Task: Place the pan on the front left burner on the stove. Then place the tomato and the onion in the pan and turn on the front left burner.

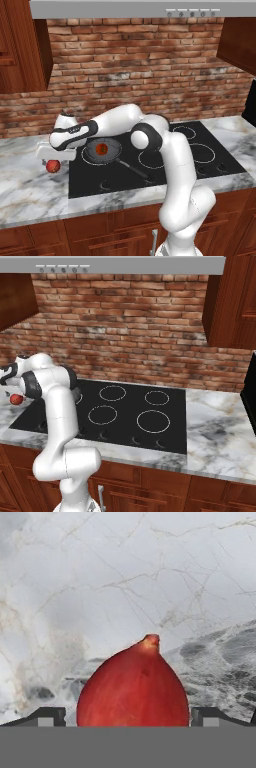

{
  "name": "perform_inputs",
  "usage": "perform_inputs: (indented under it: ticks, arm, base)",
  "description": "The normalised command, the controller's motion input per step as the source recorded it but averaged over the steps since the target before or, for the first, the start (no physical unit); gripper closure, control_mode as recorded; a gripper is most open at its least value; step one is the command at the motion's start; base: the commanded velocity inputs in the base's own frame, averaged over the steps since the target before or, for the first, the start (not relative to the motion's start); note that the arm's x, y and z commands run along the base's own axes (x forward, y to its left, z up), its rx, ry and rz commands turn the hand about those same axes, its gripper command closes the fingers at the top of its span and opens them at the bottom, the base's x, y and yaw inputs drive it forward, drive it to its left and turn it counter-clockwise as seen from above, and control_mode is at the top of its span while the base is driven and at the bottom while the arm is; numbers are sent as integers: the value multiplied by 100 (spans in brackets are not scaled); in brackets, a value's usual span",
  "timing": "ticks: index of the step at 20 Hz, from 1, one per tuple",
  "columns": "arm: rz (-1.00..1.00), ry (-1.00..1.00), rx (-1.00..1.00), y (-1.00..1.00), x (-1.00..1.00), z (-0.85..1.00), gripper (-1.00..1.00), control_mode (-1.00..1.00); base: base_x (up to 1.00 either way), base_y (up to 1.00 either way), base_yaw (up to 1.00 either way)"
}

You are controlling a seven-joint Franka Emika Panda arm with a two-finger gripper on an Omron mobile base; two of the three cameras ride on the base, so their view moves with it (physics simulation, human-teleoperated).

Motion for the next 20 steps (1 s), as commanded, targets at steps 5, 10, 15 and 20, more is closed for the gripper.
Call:
perform_inputs:
  ticks: [5, 10, 15, 20]
  arm:
    - [0, 0, 0, 0, 0, 0, -100, -100]
    - [0, 0, 0, 0, 0, -1, 100, -100]
    - [0, 0, 0, 0, 0, -3, 100, -100]
    - [0, 0, 0, -9, -4, 10, 100, -100]
  base:
    - [0, 0, 0]
    - [0, 0, 0]
    - [0, 0, 0]
    - [0, 0, 0]
